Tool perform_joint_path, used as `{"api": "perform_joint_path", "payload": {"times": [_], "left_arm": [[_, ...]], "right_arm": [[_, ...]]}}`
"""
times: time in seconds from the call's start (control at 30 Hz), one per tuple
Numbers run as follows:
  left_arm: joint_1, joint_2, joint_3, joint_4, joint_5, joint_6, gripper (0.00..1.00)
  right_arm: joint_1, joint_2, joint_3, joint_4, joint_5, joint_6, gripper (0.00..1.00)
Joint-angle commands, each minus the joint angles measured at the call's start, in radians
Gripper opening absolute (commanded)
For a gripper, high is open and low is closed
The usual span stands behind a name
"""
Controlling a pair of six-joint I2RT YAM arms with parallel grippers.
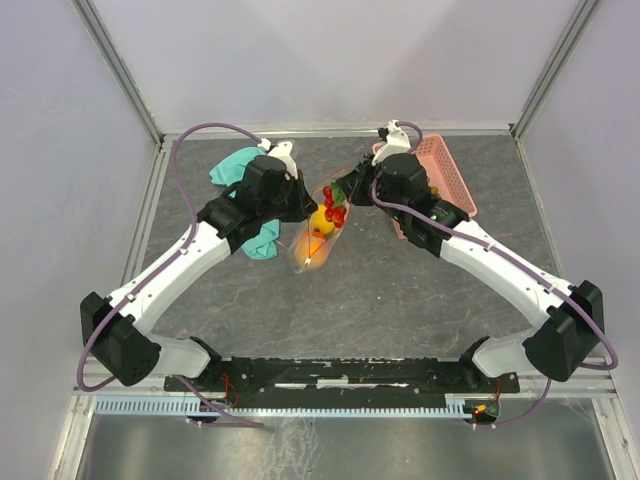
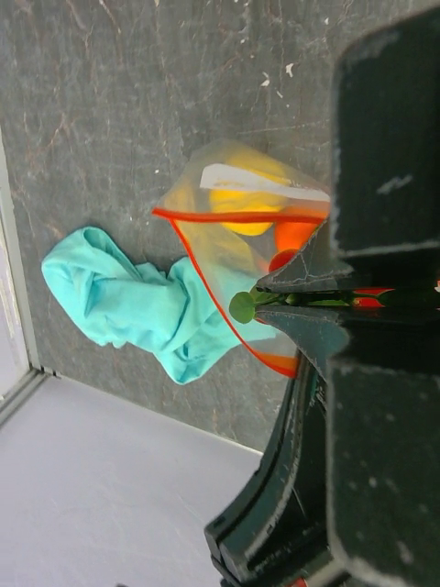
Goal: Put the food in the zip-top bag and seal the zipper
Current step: Place the fake fruit in the zipper food storage bag.
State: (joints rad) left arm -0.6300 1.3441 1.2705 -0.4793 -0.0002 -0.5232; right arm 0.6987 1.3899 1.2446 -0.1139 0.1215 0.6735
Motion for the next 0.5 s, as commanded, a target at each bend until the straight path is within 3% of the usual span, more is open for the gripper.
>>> {"api": "perform_joint_path", "payload": {"times": [0.0, 0.47], "left_arm": [[0.000, 0.002, 0.027, 0.053, 0.018, -0.034, 0.03], [0.001, -0.014, 0.018, 0.047, 0.007, -0.025, 0.03]], "right_arm": [[0.004, 0.022, 0.020, 0.010, 0.099, 0.031, 0.07], [0.003, 0.088, 0.115, 0.004, 0.088, -0.019, 0.46]]}}
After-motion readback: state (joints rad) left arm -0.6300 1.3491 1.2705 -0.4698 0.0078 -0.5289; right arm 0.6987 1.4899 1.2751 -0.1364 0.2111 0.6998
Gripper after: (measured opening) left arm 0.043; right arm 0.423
